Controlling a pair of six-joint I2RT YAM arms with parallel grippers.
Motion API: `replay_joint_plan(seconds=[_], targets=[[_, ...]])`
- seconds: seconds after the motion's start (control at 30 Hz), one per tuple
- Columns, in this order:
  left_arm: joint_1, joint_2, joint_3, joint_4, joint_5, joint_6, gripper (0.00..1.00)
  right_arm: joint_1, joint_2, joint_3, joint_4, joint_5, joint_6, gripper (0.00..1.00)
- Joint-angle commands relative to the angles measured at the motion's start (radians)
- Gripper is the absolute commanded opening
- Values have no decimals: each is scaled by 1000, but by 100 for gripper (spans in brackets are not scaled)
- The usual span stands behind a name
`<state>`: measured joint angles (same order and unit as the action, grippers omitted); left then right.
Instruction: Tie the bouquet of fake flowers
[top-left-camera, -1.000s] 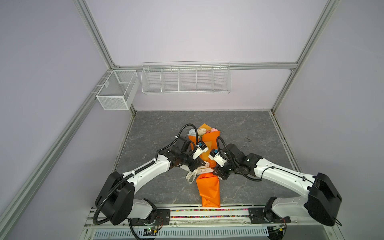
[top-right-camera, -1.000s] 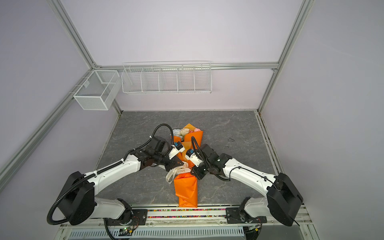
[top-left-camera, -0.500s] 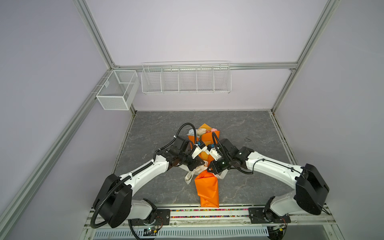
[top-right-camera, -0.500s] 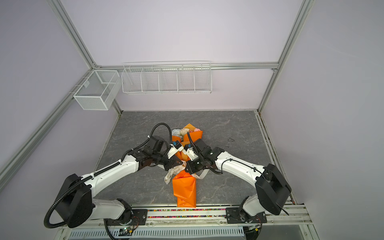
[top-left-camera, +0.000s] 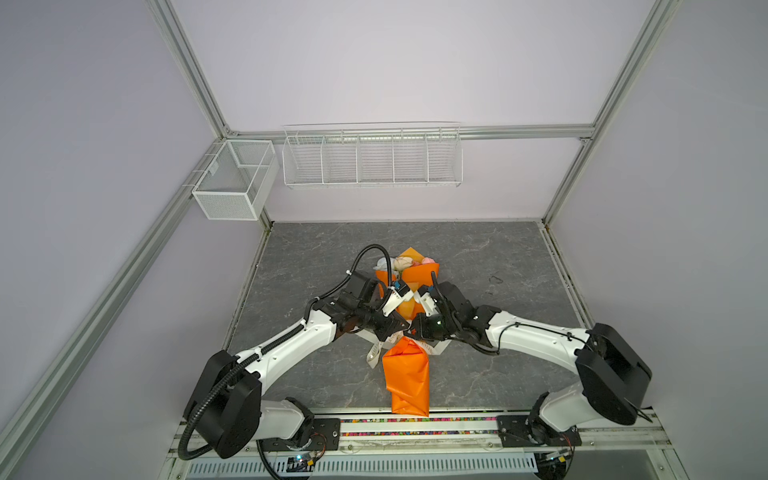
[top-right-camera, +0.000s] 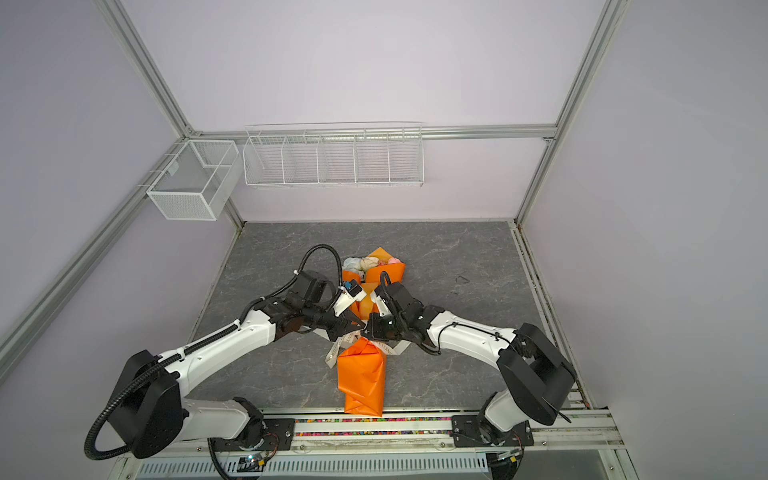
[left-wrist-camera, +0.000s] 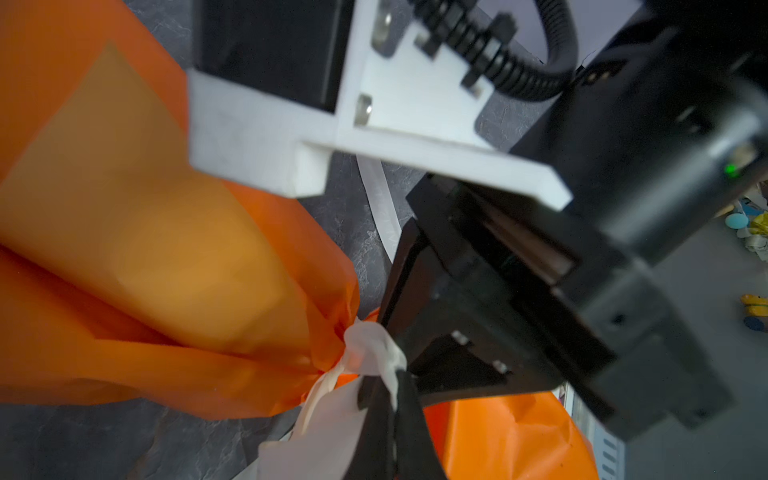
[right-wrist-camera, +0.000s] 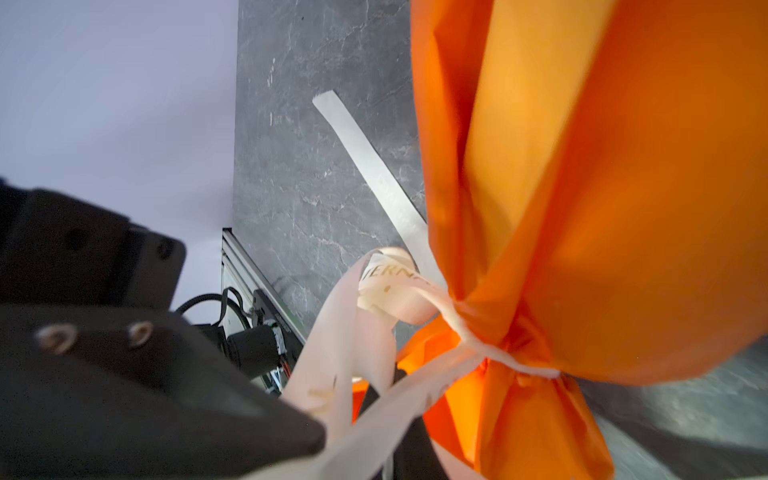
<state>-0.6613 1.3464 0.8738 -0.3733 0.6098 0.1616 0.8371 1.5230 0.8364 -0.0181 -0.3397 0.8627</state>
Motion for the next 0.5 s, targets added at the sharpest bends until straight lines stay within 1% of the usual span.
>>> replay_joint_plan(seconds=[0.0, 0.1, 0.2, 0.27, 0.3, 0.37, 0.47], targets=[[-3, -15, 39, 35, 10, -17, 0, 4, 26, -46, 181, 99, 100, 10], [-3, 2, 53, 45, 3, -25, 0, 3, 34, -52, 242, 166, 86, 11], [-2, 19, 84, -3, -7, -20, 0, -10, 22, -70, 292, 200, 87, 10], [-1, 26, 91, -20, 2, -19, 0, -18, 9, -106, 366, 239, 91, 10], [-2, 29, 89, -20, 8, -19, 0, -22, 10, -120, 406, 240, 94, 11], [-1, 43, 83, -20, 0, -23, 0, -40, 26, -131, 489, 193, 93, 10], [-1, 62, 88, -35, -35, -32, 0, -50, 31, -175, 603, 191, 98, 10]])
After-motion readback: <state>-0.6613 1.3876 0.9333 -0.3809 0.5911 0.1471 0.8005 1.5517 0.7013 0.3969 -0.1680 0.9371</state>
